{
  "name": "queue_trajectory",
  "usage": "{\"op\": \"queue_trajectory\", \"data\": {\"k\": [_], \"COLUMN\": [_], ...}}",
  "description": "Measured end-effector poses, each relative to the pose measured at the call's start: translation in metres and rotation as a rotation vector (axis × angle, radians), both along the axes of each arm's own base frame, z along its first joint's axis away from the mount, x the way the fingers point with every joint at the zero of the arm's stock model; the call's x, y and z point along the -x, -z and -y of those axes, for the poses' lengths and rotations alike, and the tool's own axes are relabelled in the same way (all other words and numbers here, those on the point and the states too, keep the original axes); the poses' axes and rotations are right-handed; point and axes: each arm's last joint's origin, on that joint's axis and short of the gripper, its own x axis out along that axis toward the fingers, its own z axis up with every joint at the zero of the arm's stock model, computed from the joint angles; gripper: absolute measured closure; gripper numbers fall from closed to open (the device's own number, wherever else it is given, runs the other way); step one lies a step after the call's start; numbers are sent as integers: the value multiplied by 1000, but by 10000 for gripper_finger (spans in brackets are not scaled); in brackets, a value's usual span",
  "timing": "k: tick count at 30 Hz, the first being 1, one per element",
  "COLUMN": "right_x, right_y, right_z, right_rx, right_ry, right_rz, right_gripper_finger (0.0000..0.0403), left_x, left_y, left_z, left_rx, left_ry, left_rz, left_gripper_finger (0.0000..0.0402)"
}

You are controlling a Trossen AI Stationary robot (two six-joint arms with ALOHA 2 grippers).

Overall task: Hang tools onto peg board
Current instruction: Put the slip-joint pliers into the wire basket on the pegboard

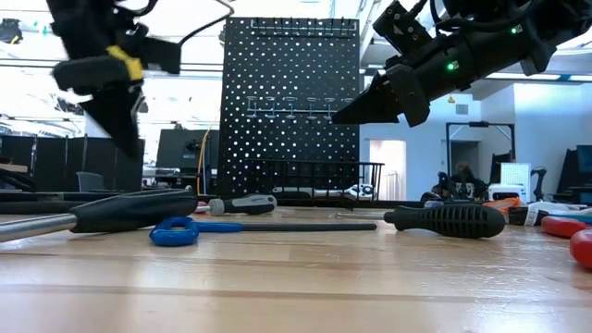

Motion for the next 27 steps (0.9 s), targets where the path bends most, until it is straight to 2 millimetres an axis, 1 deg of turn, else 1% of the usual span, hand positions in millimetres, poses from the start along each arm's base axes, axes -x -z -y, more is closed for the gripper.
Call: {"op": "queue_trajectory", "data": {"k": [3, 6, 9, 11, 19, 24, 27], "right_x": [0, 0, 0, 0, 0, 0, 0], "right_y": [0, 0, 0, 0, 0, 0, 0], "right_z": [0, 0, 1, 2, 2, 2, 2], "right_rx": [0, 0, -1, -3, -14, -14, -14], "right_ry": [0, 0, 3, 6, 12, 12, 12], "right_rz": [0, 0, 2, 3, 7, 8, 8], "right_gripper_finger": [337, 337, 337, 337, 337, 337, 337], "left_x": [8, 19, 29, 35, 55, 63, 63], "left_y": [11, 23, 34, 39, 57, 75, 80], "left_z": [5, 9, 13, 15, 23, 19, 18], "left_rx": [53, 59, 55, 52, 29, 21, 13], "left_ry": [-19, -59, -75, -81, -82, -17, -17], "left_rz": [-36, -61, -84, -96, -123, -91, -43], "left_gripper_finger": [255, 205, 169, 155, 147, 147, 147]}}
